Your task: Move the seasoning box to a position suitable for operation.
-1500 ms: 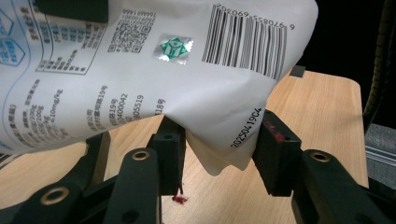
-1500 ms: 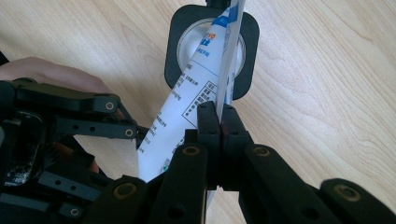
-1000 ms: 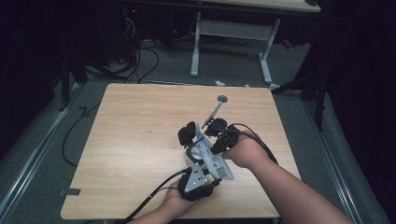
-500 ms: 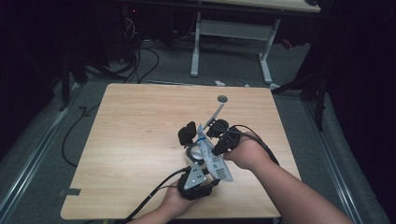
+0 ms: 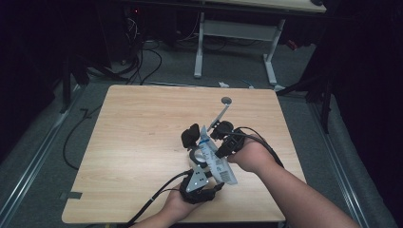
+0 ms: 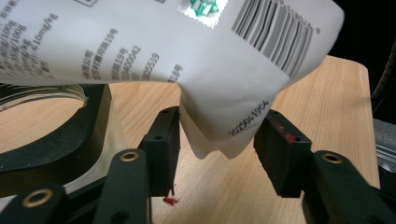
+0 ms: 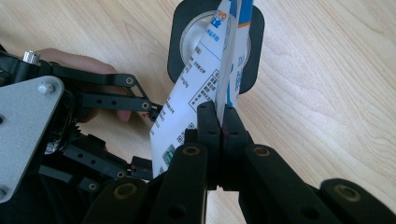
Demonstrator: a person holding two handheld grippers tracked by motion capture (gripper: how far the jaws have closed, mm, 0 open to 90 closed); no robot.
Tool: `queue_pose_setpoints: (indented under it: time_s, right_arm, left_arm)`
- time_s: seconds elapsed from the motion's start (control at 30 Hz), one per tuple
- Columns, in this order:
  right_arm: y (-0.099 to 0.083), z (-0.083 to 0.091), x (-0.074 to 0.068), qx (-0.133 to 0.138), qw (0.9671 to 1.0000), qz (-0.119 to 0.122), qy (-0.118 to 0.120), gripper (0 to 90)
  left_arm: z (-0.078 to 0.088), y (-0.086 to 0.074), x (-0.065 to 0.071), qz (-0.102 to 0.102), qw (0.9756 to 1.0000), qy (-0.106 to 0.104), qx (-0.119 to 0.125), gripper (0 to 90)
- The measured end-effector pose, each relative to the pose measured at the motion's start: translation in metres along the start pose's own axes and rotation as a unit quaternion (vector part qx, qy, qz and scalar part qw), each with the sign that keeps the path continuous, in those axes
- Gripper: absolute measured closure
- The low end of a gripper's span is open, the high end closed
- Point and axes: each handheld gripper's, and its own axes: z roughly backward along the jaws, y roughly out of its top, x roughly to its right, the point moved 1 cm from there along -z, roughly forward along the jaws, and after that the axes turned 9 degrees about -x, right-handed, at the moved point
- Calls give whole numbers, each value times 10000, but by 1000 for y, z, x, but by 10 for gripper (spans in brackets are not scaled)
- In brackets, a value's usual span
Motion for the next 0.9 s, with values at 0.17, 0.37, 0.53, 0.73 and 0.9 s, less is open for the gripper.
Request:
queue_pose_setpoints:
  time_s: [0.17, 0.37, 0.53, 0.73, 0.9]
  right_arm:
    - [-1, 2, 0, 39, 10000, -39, -14, 897]
    - [-4, 3, 2, 66, 10000, -56, -17, 897]
    - [-6, 2, 3, 60, 10000, -73, 5, 897]
    - [-7, 2, 3, 58, 10000, -58, -16, 897]
    - [-9, 3, 2, 65, 10000, -60, -21, 897]
  left_arm:
    - [2, -5, 0, -149, 9997, 102, -141, 450]
    - [11, -8, -7, -125, 9995, 272, -125, 438]
    - [21, -15, -18, -34, 9991, 399, -150, 438]
    - [43, -25, -29, 12, 9984, 565, -95, 436]
    - [67, -36, -43, 198, 9977, 650, 68, 439]
